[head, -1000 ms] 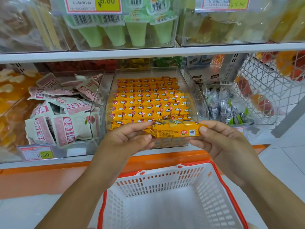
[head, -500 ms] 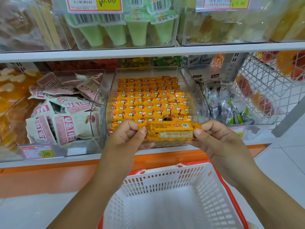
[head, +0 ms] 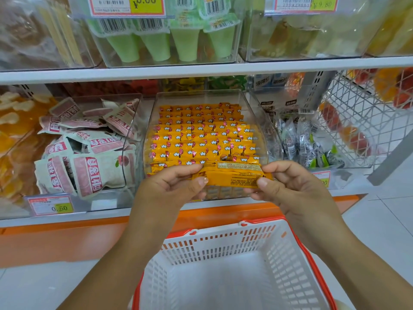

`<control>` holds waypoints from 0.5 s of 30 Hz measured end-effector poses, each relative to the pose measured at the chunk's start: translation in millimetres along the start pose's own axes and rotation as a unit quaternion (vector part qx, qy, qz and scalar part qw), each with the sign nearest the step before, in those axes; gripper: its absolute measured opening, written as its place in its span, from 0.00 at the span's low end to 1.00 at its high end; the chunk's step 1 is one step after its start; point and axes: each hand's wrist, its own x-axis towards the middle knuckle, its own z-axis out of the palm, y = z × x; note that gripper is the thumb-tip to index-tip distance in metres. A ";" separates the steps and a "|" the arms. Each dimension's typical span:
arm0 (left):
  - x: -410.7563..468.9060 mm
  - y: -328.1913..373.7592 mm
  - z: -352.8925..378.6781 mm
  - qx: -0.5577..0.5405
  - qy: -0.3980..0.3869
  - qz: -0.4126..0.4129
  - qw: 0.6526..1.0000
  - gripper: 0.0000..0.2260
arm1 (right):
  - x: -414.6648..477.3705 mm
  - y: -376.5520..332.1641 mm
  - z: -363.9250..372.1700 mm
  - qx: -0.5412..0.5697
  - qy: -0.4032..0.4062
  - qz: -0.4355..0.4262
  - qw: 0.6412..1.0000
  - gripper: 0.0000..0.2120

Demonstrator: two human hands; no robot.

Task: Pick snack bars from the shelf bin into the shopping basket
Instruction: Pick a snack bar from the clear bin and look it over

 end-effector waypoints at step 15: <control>4.8 1.2 -8.1 -0.032 -0.081 -0.049 0.995 0.14 | 3.0 -5.4 -2.0 0.058 -0.007 0.047 0.997 0.29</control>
